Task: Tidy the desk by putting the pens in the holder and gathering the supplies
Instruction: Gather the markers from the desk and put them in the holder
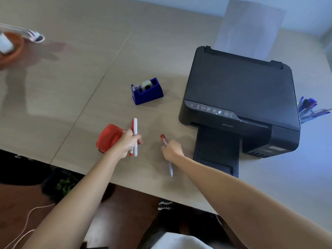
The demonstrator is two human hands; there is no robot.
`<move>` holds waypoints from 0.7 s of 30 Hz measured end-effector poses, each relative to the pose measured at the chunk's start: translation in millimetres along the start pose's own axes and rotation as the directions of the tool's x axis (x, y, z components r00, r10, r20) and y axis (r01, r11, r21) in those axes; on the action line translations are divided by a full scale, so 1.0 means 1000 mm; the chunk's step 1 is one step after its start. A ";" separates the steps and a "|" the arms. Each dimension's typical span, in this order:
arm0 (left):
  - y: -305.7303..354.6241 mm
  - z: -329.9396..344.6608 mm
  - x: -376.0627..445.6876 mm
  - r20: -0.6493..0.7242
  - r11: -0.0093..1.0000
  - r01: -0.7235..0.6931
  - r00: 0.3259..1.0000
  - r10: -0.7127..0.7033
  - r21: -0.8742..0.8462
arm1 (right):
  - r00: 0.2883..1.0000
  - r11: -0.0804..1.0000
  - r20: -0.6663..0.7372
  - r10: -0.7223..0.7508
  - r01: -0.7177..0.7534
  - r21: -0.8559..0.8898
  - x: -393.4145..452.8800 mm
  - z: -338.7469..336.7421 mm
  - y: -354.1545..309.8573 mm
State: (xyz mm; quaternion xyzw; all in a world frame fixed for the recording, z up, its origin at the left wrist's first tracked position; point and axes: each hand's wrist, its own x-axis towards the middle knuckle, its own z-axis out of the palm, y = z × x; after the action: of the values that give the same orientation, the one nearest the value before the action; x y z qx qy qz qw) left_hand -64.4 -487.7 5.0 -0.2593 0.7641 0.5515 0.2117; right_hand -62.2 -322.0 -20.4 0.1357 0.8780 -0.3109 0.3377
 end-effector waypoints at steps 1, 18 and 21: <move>0.006 -0.003 -0.007 0.038 0.998 0.004 0.999 -0.001 -0.068 | 0.999 0.999 0.012 -0.042 0.041 0.029 -0.003 -0.009 -0.002; 0.257 0.233 -0.101 0.437 0.887 -0.384 0.772 0.461 -0.258 | 0.687 0.752 -0.695 -0.212 0.569 0.332 -0.113 -0.360 0.138; 0.282 0.311 -0.111 0.482 0.879 -0.424 0.736 0.475 -0.219 | 0.689 0.677 -0.725 0.000 0.533 0.507 -0.105 -0.409 0.207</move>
State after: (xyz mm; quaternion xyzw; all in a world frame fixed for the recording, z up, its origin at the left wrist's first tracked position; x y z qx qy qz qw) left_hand -144.2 -101.0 185.9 0.0827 0.6903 0.6706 0.2587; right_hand -100.0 95.0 193.3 0.2123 0.7674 -0.5904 -0.1322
